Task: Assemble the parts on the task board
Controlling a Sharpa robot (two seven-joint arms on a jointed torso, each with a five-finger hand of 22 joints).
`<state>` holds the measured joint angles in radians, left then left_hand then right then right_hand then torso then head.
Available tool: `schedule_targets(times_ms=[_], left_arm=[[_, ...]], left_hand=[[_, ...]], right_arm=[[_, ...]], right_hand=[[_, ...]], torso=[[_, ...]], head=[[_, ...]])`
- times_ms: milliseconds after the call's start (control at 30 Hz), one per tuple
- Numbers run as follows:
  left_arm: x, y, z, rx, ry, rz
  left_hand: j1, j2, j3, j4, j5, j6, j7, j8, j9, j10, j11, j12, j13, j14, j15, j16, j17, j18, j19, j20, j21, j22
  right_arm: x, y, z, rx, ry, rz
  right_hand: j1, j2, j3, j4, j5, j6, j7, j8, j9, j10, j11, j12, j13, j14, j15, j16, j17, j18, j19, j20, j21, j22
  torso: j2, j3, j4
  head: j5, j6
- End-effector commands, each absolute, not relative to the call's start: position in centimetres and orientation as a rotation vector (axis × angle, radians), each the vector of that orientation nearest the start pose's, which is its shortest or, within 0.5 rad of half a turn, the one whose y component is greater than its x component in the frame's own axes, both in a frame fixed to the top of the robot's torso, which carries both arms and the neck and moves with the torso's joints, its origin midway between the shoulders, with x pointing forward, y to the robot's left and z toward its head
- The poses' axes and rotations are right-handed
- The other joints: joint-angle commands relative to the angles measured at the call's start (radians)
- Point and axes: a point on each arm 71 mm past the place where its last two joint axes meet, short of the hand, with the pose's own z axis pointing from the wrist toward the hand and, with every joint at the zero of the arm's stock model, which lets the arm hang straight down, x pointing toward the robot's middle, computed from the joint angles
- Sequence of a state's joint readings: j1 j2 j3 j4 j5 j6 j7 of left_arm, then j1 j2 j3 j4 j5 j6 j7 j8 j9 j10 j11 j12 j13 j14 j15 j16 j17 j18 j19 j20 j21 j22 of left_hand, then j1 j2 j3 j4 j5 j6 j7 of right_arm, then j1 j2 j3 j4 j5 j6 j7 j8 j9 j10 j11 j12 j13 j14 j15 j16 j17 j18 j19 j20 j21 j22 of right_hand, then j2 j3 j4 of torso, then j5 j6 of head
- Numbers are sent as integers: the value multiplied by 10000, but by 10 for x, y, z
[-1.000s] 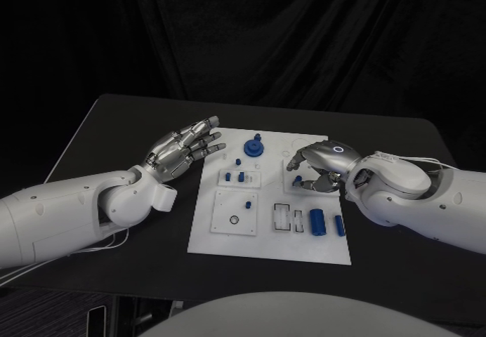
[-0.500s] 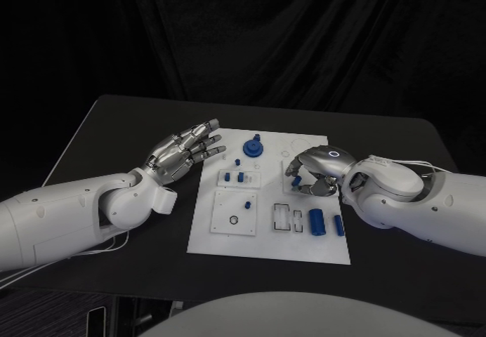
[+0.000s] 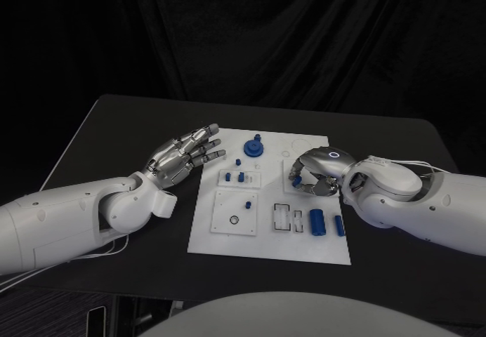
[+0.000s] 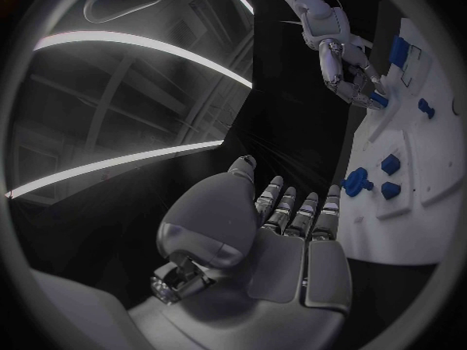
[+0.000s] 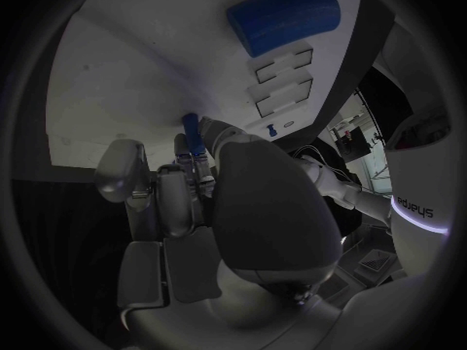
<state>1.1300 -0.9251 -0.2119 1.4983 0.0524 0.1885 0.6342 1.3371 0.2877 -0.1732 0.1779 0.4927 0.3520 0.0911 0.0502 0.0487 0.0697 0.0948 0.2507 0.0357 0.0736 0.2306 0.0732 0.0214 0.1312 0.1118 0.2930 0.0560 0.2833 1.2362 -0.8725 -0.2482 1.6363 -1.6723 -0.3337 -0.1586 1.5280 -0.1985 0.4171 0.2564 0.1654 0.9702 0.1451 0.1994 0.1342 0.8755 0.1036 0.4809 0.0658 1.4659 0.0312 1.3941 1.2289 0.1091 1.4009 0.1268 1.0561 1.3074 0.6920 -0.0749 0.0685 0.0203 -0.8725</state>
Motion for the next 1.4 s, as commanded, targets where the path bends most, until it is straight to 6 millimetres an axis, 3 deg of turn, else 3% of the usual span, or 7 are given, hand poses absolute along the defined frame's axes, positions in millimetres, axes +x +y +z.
schedule_targets(times_ms=[33, 200, 567, 867, 1167, 1400], left_arm=[[438, 239, -251, -11413, 14891, -19861], [438, 240, -252, -11435, 14910, -19837], [438, 240, -254, -11473, 14960, -19821], [438, 241, -255, -11516, 14988, -19797], [437, 243, -256, -11543, 14987, -19768], [438, 242, -256, -11546, 15002, -19750]], left_hand=[[68, -27, 54, -16, 68, 56, 9, 44, 6, 18, -46, 47, 13, -6, 58, 57, 15, -138, 56, 1, 28, 8], [68, -27, 54, -16, 68, 56, 9, 44, 6, 18, -46, 47, 13, -6, 58, 57, 15, -138, 56, 1, 28, 8], [74, -26, 63, -28, 78, 55, 5, 44, 5, 15, -38, 38, 11, -6, 59, 58, 15, -140, 58, 1, 28, 6], [80, -25, 72, -41, 90, 53, 9, 45, 5, 11, -41, 29, 10, -9, 59, 55, 14, -141, 62, 0, 29, 8], [93, -19, 92, -64, 111, 75, 25, 50, 7, 6, -51, 28, 9, -12, 59, 53, 13, -143, 62, 0, 28, 0], [98, -18, 101, -75, 118, 75, 30, 51, 7, 5, -54, 28, 9, -9, 60, 57, 14, -143, 67, 0, 29, 7]], right_arm=[[435, -185, -232, -4464, 17262, 5439], [436, -184, -232, -4441, 17188, 5470], [436, -184, -230, -4364, 16870, 5666], [429, -183, -222, -4122, 16092, 6182], [419, -181, -200, -3855, 15455, 6520], [407, -167, -187, -4047, 15267, 7013]], right_hand=[[121, -25, 91, -31, 43, 216, -17, 116, 74, 118, -17, -58, 16, 31, -118, -37, 1, -76, -21, -51, -57, 1295], [140, -14, 201, -139, 68, 614, -66, 341, 292, 422, -104, -26, 66, 47, -186, -18, 36, -80, -9, -107, -6, 1307], [129, 0, 264, -322, 76, 780, -160, 521, 626, 839, -244, 158, 190, 64, -301, -12, 61, -87, 3, -211, 44, 1316], [357, 70, 539, -708, -17, 770, -247, 929, 1097, 1463, -450, 385, 360, 111, -484, -6, 105, -120, 80, -389, 243, 1363], [322, 1, 761, -763, -310, 669, -241, 1080, 1296, 1569, -451, 281, 370, 127, -495, -18, 112, -127, 84, -414, 264, 1366], [287, -22, 812, -755, -389, 623, -241, 1099, 1335, 1597, -453, 251, 374, 134, -494, -15, 122, -133, 94, -415, 295, 1372]], torso=[[9, 7, 4], [14, 5, 0], [8, 7, 4], [-10, 7, 1], [-18, 11, -5], [-23, 1, -9]], head=[[-4, -1], [0, -1], [9, -1], [37, -1], [69, -1], [52, -1]])
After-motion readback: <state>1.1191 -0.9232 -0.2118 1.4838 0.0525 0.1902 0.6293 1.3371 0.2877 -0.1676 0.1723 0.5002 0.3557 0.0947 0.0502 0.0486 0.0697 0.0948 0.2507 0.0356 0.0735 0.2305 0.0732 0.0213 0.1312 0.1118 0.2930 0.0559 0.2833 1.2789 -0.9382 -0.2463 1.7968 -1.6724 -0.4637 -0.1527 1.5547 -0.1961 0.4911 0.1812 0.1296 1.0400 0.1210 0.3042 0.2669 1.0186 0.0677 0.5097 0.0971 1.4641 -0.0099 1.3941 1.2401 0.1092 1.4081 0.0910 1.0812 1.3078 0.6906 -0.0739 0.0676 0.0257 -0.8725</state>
